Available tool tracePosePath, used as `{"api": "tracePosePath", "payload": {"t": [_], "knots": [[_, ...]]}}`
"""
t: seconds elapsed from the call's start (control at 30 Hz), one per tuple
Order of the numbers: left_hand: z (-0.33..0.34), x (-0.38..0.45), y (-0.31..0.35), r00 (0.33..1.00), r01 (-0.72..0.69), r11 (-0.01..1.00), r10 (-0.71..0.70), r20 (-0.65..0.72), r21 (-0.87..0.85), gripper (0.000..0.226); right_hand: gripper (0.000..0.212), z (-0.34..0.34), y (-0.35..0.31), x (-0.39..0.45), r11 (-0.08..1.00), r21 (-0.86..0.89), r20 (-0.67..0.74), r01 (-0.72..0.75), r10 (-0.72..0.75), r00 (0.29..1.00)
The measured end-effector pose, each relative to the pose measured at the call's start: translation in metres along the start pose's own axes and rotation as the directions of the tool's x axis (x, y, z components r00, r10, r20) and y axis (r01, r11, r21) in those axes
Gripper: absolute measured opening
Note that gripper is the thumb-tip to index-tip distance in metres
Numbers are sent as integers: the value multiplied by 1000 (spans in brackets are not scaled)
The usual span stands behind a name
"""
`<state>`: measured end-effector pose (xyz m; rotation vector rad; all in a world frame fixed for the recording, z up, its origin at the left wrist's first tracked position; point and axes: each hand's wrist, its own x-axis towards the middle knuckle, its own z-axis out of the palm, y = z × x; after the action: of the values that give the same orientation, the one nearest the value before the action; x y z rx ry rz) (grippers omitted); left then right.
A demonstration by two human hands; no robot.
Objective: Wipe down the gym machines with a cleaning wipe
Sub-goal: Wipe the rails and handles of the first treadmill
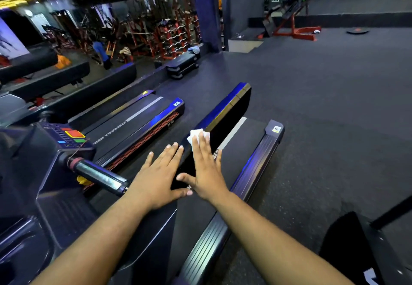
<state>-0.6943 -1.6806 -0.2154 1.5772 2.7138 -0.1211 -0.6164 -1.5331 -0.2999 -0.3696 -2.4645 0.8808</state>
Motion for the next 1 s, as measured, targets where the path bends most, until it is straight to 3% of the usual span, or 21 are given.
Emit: {"api": "tracePosePath", "payload": {"t": [0.07,0.23,0.33,0.4,0.47,0.67,0.73,0.87,0.93,1.0], "knots": [[2,5,2,1000,0,1000,0,-31,-24,121,116,-8,13,11,994,-106,-13,36,-37,999],[5,4,1,998,38,999,-37,-42,18,121,108,-41,41,53,954,-289,-34,-76,69,997],[4,-4,3,992,111,993,-108,-67,36,121,115,-31,11,32,969,-217,72,119,-106,992],[4,-16,0,986,163,985,-160,-56,60,119,119,-18,-8,10,925,-217,167,311,-279,946],[5,-31,-5,979,202,979,-200,-50,40,120,115,-18,-9,7,872,-266,209,412,-365,907],[8,-76,-21,967,251,968,-251,-46,-7,123,108,-41,-4,27,935,-333,114,119,-85,990],[9,-89,-24,964,260,966,-260,-61,-8,123,111,-25,-31,4,926,-329,171,183,-132,976],[9,-115,-29,957,282,959,-282,-62,-14,120,114,1,-75,-39,860,-273,330,430,-336,882],[9,-128,-33,954,292,956,-294,-54,-34,123,111,-3,-71,-30,831,-298,336,469,-369,867],[9,-136,-37,953,299,953,-301,-38,-48,125,108,-11,-55,-16,834,-356,280,422,-335,900]]}}
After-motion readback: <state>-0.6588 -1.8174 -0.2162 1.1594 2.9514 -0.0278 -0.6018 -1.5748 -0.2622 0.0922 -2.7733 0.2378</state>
